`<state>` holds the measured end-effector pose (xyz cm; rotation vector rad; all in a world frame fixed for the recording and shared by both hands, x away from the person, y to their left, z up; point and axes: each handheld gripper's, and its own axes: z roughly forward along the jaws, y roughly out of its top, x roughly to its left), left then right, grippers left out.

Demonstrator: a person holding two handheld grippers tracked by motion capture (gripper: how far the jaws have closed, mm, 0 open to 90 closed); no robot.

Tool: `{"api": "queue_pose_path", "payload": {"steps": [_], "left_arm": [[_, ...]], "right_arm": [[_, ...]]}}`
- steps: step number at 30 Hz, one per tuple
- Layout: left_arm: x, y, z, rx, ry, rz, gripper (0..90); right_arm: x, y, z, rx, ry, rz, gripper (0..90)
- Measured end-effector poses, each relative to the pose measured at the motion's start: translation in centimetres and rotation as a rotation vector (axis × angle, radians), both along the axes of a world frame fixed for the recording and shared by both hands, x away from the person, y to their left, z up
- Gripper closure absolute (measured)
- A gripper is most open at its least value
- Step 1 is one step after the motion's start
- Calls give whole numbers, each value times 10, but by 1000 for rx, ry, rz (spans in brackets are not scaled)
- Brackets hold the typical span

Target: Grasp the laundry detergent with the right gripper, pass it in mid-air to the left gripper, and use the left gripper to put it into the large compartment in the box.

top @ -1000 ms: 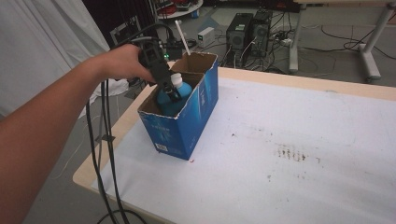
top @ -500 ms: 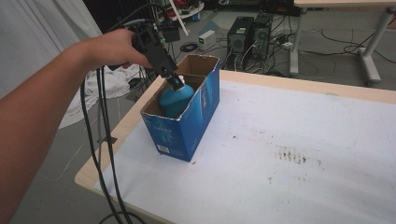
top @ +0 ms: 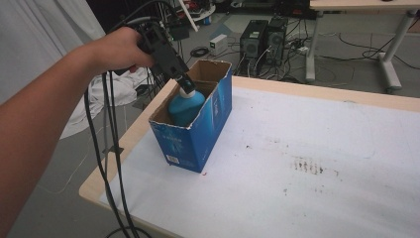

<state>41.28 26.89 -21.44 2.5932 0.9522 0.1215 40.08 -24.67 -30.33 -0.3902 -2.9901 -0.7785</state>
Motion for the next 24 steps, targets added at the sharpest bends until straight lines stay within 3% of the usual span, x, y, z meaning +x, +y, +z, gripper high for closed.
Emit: {"api": "queue_pose_path", "payload": {"steps": [2,4,7,14,18,24], "left_arm": [[0,-1,0,1,-9,-9,163],[0,-3,0,12,0,11,44],[1,-5,3,12,-31,20,15],[0,-11,11,26,-69,-9,15],[-2,-20,24,14,-111,-16,16],[-3,-34,38,14,-132,-39,16]], "right_arm": [[0,0,0,-1,0,2,14],[0,0,0,-1,0,2,14],[0,-1,1,-2,3,-4,14],[0,-1,1,6,-1,-1,14],[0,-1,2,7,-2,-5,14],[-1,0,4,11,-9,-2,14]]}}
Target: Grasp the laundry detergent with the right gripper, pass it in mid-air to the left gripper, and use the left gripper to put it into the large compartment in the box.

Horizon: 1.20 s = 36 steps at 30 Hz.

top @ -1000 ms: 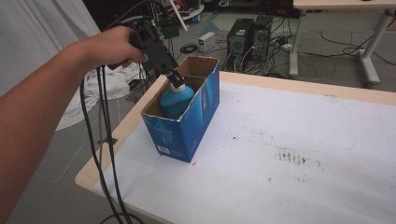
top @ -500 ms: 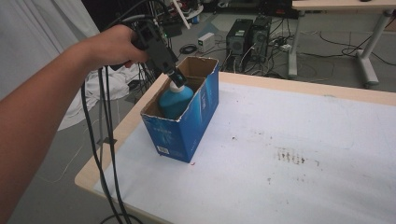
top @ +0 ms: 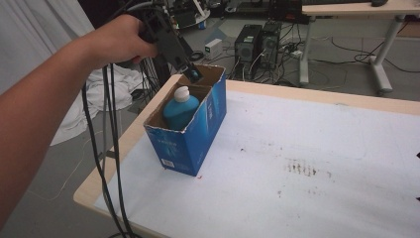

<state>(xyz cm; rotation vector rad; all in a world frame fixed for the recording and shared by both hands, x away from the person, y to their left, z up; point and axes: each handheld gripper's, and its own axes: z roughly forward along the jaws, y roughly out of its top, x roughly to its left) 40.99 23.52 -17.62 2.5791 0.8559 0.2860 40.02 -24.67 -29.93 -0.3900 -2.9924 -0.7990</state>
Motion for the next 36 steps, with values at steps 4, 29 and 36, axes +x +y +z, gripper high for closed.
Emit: {"api": "queue_pose_path", "payload": {"steps": [4,29,36], "left_arm": [[0,-13,7,-9,-9,-18,16],[23,-118,-6,15,36,-169,16],[28,-140,-23,37,57,-204,16]], "right_arm": [[0,0,1,3,1,-1,14],[2,7,6,8,-4,2,14],[2,9,6,12,-3,-5,14]]}}
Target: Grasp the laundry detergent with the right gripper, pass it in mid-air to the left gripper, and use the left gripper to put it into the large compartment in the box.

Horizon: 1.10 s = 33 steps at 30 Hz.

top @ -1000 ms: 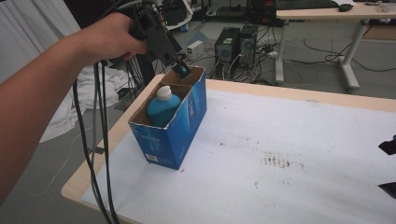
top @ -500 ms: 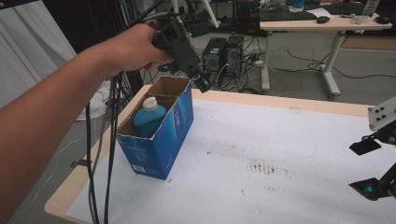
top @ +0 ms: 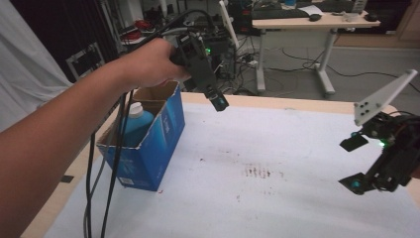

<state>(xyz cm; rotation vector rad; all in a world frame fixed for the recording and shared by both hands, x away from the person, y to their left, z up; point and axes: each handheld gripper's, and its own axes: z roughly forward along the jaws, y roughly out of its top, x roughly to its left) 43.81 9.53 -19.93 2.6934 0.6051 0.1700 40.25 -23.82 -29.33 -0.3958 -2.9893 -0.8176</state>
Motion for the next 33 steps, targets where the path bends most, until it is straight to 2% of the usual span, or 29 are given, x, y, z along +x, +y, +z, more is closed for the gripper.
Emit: {"api": "queue_pose_path", "payload": {"steps": [8,18,25,33], "left_arm": [[8,-24,-24,33,34,-32,16],[11,-45,-49,61,84,-55,16],[12,-54,-63,58,99,-59,16],[12,-57,-73,65,109,-64,16]], "right_arm": [[1,2,-1,-7,4,6,14],[4,0,-3,-10,8,7,14],[5,2,-4,-11,9,13,14],[5,4,-5,-14,10,17,14]]}}
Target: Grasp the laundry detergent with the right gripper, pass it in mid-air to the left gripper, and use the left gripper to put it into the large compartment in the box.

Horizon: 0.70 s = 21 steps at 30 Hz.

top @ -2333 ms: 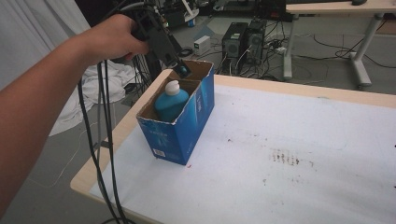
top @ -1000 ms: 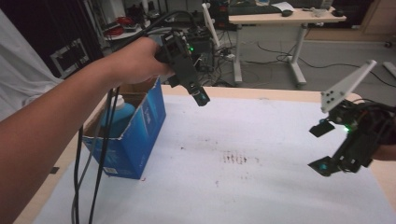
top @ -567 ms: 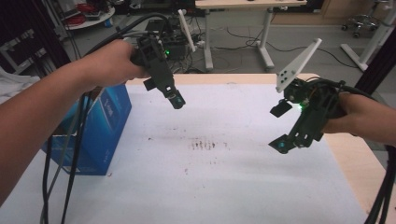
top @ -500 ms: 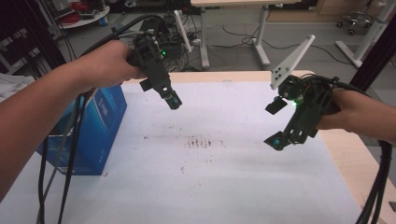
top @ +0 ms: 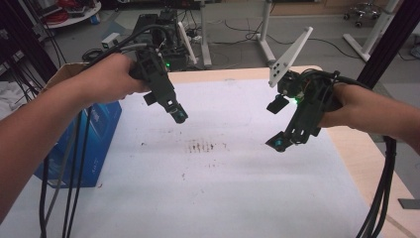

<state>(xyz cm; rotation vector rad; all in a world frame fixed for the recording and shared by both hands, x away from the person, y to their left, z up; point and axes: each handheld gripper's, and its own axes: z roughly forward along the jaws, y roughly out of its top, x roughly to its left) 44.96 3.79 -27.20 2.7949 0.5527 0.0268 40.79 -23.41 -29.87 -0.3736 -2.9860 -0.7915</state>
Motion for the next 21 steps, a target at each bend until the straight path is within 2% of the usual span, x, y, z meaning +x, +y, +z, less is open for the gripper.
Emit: {"api": "queue_pose_path", "payload": {"steps": [4,12,21], "left_arm": [[-2,-3,-7,23,7,-8,16],[-4,-3,-14,13,13,0,16],[-4,-2,-14,-5,11,-4,16]], "right_arm": [[0,2,-1,-6,1,2,14],[-1,3,-2,-7,3,1,14],[-1,4,-4,0,3,5,14]]}}
